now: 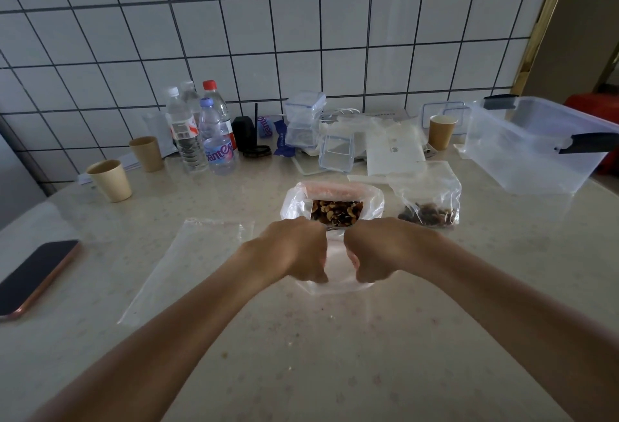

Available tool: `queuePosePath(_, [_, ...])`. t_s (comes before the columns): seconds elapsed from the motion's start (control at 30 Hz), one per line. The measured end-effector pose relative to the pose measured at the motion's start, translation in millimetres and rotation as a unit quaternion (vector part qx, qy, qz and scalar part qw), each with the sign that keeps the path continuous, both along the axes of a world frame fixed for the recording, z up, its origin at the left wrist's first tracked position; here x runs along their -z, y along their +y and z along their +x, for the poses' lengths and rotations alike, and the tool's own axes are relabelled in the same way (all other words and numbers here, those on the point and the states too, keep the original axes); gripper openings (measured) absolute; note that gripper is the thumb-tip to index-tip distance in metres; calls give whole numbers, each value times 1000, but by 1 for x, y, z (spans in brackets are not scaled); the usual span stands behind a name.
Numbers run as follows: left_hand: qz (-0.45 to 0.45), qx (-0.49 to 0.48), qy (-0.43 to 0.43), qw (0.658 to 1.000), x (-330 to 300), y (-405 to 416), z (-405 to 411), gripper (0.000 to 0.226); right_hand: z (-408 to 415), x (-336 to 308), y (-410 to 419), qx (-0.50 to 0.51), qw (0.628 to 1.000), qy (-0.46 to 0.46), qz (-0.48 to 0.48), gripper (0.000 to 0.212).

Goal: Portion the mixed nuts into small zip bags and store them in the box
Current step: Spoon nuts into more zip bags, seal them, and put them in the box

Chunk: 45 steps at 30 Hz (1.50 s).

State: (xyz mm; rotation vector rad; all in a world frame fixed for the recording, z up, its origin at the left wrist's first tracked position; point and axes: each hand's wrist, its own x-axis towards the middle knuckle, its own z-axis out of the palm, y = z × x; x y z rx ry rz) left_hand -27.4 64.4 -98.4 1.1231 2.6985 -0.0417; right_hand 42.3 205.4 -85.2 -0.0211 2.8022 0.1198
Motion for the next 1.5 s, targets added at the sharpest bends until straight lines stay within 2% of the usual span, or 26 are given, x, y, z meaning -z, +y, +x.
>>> queuePosePath(0.07, [52,7,-47,997,-2,-7,-4,16,0,1,7,3,998,0,-61,7])
queuePosePath(0.13, [106,-2,-72,992,-3,-13,-6,16,2,1,14,-2,995,18,-101,6])
queuePosePath(0.23, [160,-28,-52,985,2,-23,-7,20,5,4,24,8,985,46,-165,9])
queuePosePath(0.3, [164,-30,-32,985,5,-27,-5,21,5,5,27,12,980,62,-190,15])
queuePosePath(0.43, [133,-18,7,991,11,-22,-2,26,2,7,24,28,988,68,-136,16])
queuePosePath(0.57, [95,-15,-18,995,18,-13,-5,21,-5,16,22,38,997,45,-59,22])
queuePosePath(0.63, [122,-23,-48,991,21,-13,-10,14,-7,21,29,40,995,41,-80,23])
queuePosePath(0.7, [174,-44,-84,980,21,-16,-13,15,-6,23,39,39,988,46,-143,22])
queuePosePath(0.8, [251,-66,-81,962,20,-24,-18,23,-2,26,51,46,957,103,-267,14])
queuePosePath(0.9, [318,-71,-67,943,20,-32,-20,24,-1,32,61,79,903,228,-357,12])
queuePosePath(1.0, [375,-86,-64,921,22,-36,-25,20,-3,42,68,124,855,330,-379,19])
queuePosePath(1.07, [413,-102,-56,903,27,-35,-31,18,-5,49,71,152,849,362,-353,21])
queuePosePath(1.17, [472,-133,10,872,38,-29,-42,25,-11,57,75,194,882,341,-261,29])
queuePosePath(1.23, [493,-159,55,854,47,-22,-50,36,-16,62,74,231,897,314,-207,42])
queuePosePath(1.3, [492,-186,42,850,55,-14,-60,53,-23,66,75,253,891,286,-246,53])
queuePosePath(1.37, [478,-212,-3,852,61,-6,-70,68,-30,68,72,269,870,249,-331,54])
queuePosePath(1.4, [471,-224,-24,853,65,-1,-75,74,-32,69,72,283,848,240,-378,47])
queuePosePath(1.5, [467,-245,-76,846,70,9,-86,81,-37,72,70,316,760,243,-514,24])
